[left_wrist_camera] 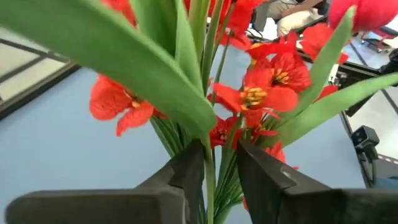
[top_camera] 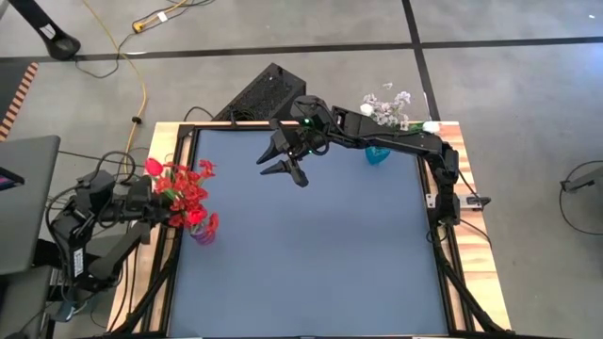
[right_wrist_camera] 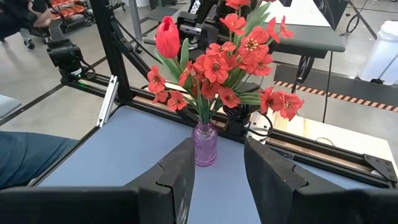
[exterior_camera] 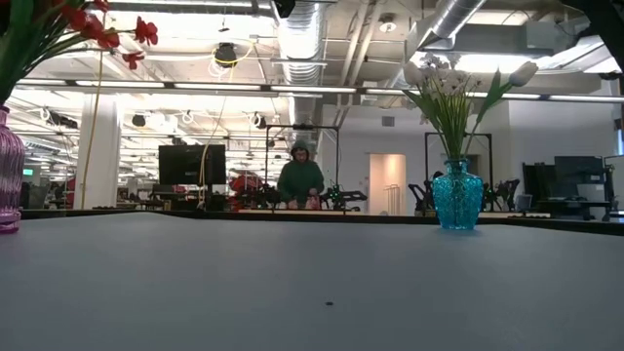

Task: Sort flowers into vase by color
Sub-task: Put the red flower into the purple vase

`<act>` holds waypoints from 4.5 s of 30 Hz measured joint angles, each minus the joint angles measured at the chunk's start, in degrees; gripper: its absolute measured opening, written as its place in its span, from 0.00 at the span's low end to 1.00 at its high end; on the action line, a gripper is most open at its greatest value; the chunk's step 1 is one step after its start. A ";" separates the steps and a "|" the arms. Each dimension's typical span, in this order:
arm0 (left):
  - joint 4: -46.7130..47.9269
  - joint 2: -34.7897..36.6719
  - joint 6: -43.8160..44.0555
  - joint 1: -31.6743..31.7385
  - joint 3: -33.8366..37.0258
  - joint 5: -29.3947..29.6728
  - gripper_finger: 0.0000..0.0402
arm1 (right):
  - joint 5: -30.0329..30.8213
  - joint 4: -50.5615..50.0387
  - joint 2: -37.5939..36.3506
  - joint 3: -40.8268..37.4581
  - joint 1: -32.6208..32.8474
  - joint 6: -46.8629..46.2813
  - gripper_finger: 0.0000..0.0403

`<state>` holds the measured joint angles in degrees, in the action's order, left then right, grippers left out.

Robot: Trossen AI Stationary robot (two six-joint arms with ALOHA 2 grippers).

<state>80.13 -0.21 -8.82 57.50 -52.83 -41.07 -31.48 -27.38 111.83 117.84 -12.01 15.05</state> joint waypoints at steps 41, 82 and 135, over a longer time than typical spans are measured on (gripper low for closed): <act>-0.48 -0.17 10.91 -6.70 -2.24 19.06 0.28 | -0.02 -0.97 0.00 0.00 0.04 0.29 0.41; -5.92 -0.17 18.41 -6.72 2.51 20.55 0.08 | -0.09 -2.25 0.00 0.00 0.24 0.51 0.41; 0.76 -0.13 9.87 -2.80 9.02 4.76 0.04 | -0.02 -2.32 0.00 0.00 0.24 1.47 0.41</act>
<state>80.89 -0.34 1.05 54.70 -43.81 -36.31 -31.51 -29.69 111.83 117.84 -11.77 16.51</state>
